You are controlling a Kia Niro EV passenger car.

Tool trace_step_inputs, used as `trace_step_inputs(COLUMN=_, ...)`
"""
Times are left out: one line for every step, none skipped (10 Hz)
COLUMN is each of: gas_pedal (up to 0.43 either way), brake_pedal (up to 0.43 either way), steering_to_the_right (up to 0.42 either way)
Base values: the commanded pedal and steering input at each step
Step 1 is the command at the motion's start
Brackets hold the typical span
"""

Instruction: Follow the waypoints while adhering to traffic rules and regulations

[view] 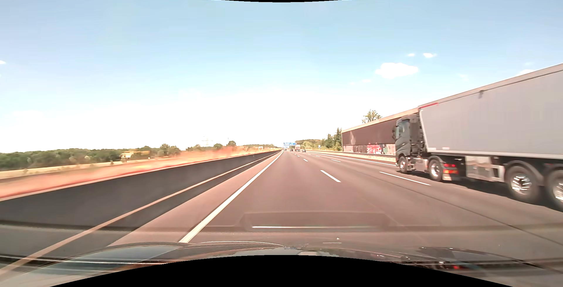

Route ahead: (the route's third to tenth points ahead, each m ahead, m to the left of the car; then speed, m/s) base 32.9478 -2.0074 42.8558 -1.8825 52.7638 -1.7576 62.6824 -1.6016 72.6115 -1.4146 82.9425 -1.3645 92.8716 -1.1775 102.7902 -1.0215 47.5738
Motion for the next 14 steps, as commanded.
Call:
trace_step_inputs(gas_pedal=0.720, brake_pedal=0.000, steering_to_the_right=-0.003)
trace_step_inputs(gas_pedal=0.720, brake_pedal=0.000, steering_to_the_right=-0.003)
trace_step_inputs(gas_pedal=0.720, brake_pedal=0.000, steering_to_the_right=-0.004)
trace_step_inputs(gas_pedal=0.720, brake_pedal=0.000, steering_to_the_right=-0.004)
trace_step_inputs(gas_pedal=0.720, brake_pedal=0.000, steering_to_the_right=-0.004)
trace_step_inputs(gas_pedal=0.720, brake_pedal=0.000, steering_to_the_right=-0.004)
trace_step_inputs(gas_pedal=0.720, brake_pedal=0.000, steering_to_the_right=-0.004)
trace_step_inputs(gas_pedal=0.720, brake_pedal=0.000, steering_to_the_right=-0.004)
trace_step_inputs(gas_pedal=0.720, brake_pedal=0.000, steering_to_the_right=-0.004)
trace_step_inputs(gas_pedal=0.720, brake_pedal=0.000, steering_to_the_right=-0.005)
trace_step_inputs(gas_pedal=0.720, brake_pedal=0.000, steering_to_the_right=-0.005)
trace_step_inputs(gas_pedal=0.720, brake_pedal=0.000, steering_to_the_right=-0.005)
trace_step_inputs(gas_pedal=0.720, brake_pedal=0.000, steering_to_the_right=-0.006)
trace_step_inputs(gas_pedal=0.720, brake_pedal=0.000, steering_to_the_right=-0.005)
